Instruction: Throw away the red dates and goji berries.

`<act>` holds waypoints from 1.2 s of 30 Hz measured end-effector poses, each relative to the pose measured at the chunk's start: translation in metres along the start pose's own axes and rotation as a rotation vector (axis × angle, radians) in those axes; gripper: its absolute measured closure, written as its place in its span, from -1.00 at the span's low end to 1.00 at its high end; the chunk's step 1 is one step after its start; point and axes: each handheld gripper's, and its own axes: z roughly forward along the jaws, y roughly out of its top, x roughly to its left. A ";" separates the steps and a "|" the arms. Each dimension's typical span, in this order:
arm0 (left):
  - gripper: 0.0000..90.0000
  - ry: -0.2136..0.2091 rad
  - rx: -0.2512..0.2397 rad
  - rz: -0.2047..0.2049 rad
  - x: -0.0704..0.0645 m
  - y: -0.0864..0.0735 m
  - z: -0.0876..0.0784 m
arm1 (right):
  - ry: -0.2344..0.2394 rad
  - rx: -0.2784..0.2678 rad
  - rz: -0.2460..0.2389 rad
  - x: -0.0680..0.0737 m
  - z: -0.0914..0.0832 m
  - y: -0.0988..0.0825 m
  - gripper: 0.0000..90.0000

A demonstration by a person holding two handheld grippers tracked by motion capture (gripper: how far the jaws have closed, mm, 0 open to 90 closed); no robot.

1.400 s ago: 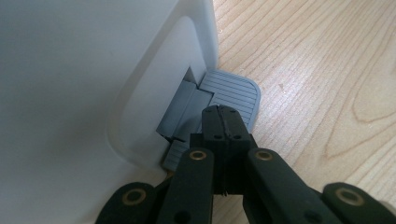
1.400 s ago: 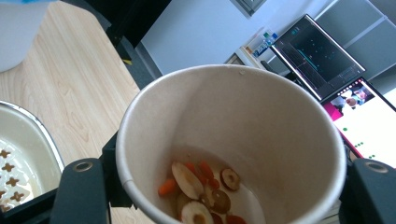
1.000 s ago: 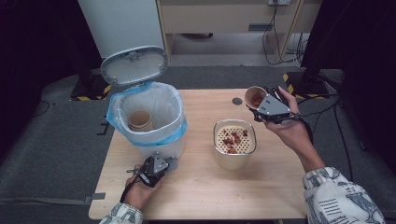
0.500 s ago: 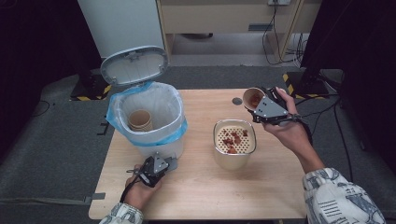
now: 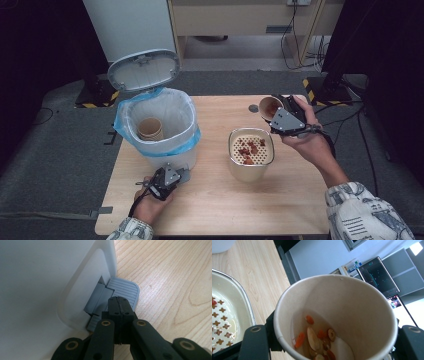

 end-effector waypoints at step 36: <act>1.00 -0.002 -0.001 -0.002 0.000 0.000 0.000 | -0.022 0.015 -0.102 -0.010 -0.005 0.011 -0.34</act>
